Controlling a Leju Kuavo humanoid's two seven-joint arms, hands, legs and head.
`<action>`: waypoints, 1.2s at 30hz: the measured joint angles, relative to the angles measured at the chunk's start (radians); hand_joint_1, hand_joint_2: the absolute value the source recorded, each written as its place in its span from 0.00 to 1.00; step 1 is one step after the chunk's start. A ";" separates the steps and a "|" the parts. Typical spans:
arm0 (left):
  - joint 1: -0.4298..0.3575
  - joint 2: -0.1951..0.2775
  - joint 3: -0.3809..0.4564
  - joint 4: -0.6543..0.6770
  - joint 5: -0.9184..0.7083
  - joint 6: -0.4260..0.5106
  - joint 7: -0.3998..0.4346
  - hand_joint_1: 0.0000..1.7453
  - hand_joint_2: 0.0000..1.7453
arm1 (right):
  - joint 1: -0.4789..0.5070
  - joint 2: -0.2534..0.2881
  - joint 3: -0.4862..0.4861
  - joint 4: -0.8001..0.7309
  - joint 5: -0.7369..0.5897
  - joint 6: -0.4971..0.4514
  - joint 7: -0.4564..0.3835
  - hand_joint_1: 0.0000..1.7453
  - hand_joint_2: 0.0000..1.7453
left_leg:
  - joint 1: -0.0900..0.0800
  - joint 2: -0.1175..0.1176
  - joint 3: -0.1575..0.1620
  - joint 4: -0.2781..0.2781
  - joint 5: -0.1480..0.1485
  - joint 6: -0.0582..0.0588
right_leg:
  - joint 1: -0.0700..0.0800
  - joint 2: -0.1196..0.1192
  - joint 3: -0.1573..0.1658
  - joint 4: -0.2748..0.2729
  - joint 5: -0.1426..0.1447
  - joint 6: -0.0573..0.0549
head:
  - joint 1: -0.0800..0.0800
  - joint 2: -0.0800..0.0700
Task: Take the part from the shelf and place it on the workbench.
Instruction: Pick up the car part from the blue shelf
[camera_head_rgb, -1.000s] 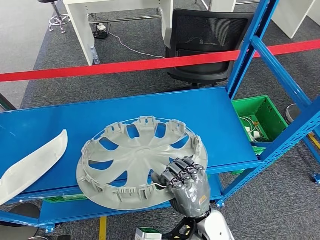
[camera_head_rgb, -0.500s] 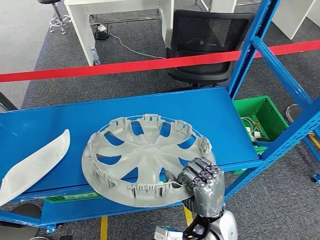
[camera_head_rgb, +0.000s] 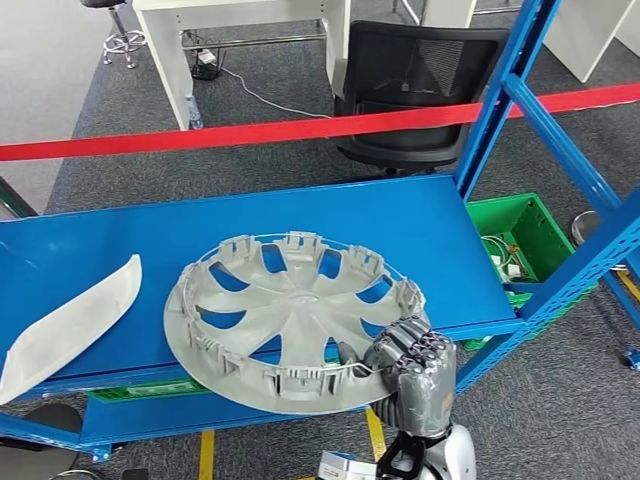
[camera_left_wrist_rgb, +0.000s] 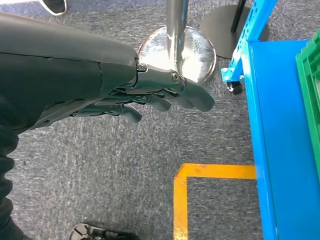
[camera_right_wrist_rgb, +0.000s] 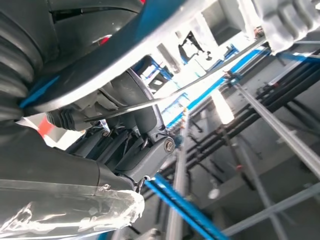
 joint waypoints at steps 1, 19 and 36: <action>-0.001 0.000 0.000 0.000 -0.001 0.000 -0.001 0.00 1.00 | 0.002 0.000 0.000 -0.002 -0.004 0.000 0.000 1.00 1.00 | -0.001 0.000 -0.005 0.004 0.001 -0.006 | 0.003 0.001 0.002 -0.003 -0.003 -0.005 | -0.001 0.000; -0.011 -0.004 -0.002 0.000 -0.061 -0.006 -0.020 0.00 1.00 | 0.034 -0.003 -0.002 -0.075 0.013 0.000 -0.002 1.00 1.00 | -0.009 0.003 0.000 -0.010 0.010 0.013 | 0.015 -0.004 -0.068 -0.038 0.061 -0.020 | -0.014 0.000; -0.019 -0.040 -0.019 0.004 -0.106 0.008 -0.034 0.00 1.00 | 0.184 -0.019 -0.023 -0.231 0.001 0.000 0.006 1.00 1.00 | -0.003 0.007 -0.166 0.072 0.048 -0.026 | 0.006 -0.007 0.094 -0.092 -0.053 -0.047 | -0.013 0.000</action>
